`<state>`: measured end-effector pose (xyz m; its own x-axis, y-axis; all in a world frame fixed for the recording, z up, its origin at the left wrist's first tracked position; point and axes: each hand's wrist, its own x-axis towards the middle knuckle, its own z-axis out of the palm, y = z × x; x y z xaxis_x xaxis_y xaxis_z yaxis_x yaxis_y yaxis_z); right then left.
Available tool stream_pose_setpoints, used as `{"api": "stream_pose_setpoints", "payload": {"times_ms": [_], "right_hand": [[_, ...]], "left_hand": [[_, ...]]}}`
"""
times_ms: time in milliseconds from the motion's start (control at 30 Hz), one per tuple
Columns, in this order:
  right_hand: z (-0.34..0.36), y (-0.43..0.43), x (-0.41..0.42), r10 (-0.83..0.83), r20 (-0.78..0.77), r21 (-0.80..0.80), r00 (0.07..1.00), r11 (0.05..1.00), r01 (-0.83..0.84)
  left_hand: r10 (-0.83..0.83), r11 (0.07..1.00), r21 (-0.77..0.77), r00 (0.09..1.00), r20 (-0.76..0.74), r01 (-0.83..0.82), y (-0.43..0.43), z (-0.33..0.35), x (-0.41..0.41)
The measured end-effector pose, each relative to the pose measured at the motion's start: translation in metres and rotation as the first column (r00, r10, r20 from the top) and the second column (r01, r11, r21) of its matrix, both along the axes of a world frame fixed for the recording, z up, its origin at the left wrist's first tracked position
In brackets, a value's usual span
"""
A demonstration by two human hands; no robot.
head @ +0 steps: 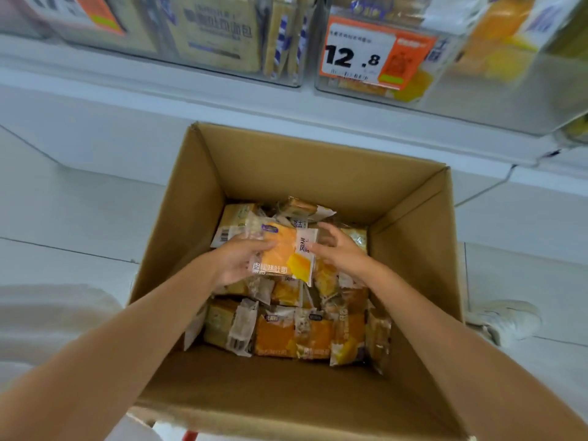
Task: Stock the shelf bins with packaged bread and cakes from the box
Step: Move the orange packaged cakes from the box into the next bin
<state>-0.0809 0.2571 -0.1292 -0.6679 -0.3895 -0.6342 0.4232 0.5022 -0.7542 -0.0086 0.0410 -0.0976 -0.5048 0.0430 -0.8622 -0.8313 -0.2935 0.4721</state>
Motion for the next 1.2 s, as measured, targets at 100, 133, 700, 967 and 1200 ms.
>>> {"api": "stream_pose_setpoints", "payload": {"times_ms": [100,133,700,967,1200], "right_hand": [[-0.016,-0.004,-0.017,0.121,-0.228,0.208,0.966,0.975,-0.073],[-0.023,-0.007,-0.026,0.192,-0.278,0.299,0.941,0.948,-0.105],[-0.081,0.020,0.024,0.593,-0.408,0.452,0.694,0.792,-0.411],[-0.103,-0.001,-0.025,0.488,0.104,0.423,0.867,0.767,-0.483],[-0.074,-0.004,-0.003,0.574,-0.025,0.353,0.818,0.771,-0.530]], "left_hand": [[0.097,0.990,-0.098,0.992,-0.083,-0.105,-0.008,0.000,0.003],[0.117,0.978,-0.162,0.988,-0.104,-0.133,-0.012,-0.002,0.004],[0.183,0.910,-0.314,0.942,-0.281,-0.271,-0.030,0.005,-0.012],[0.156,0.945,-0.249,0.961,-0.228,-0.213,-0.029,-0.002,-0.011],[0.082,0.966,-0.221,0.968,-0.237,-0.135,-0.035,0.005,-0.001]]}}
